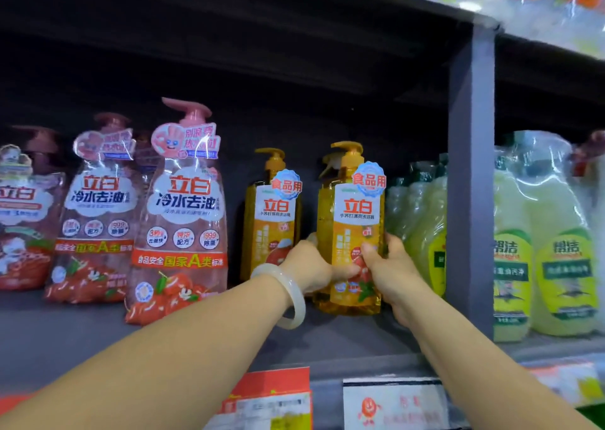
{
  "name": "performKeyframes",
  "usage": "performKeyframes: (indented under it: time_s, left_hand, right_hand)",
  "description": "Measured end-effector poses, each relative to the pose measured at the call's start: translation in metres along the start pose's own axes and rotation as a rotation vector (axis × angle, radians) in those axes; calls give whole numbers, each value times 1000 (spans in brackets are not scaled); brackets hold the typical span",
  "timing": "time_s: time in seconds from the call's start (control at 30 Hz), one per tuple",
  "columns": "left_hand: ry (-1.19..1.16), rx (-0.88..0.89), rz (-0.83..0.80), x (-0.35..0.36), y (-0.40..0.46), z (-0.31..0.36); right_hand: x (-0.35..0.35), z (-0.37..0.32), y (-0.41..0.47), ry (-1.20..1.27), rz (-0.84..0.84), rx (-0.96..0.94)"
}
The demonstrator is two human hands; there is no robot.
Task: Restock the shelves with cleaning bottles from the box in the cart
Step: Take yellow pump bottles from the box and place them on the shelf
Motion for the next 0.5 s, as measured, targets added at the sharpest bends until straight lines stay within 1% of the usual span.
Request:
performKeyframes:
  time_s: [0.23,0.4,0.47,0.5]
  left_hand:
    - [77,-1,30,3,-4,3]
    - [99,-7,-21,2,-21,8]
    - [151,5,-15,-3,-27,13]
    - [185,22,11,-7,-31,15]
  right_hand:
    - [-1,1,1,-27,17,-16]
    - [-5,-1,-4,-102,84,-3]
    - [-9,-8,-13,-188,145,-56]
    - [-11,-13,-19,-241,171,-134]
Point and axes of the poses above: each hand's wrist, its own y-axis towards the middle knuckle, its own x-axis out of the palm, z = x × y, the point moved 1 cm from there along y, towards the middle knuckle, and after that the axes turned 6 degrees about z, right-handed, at the moved point
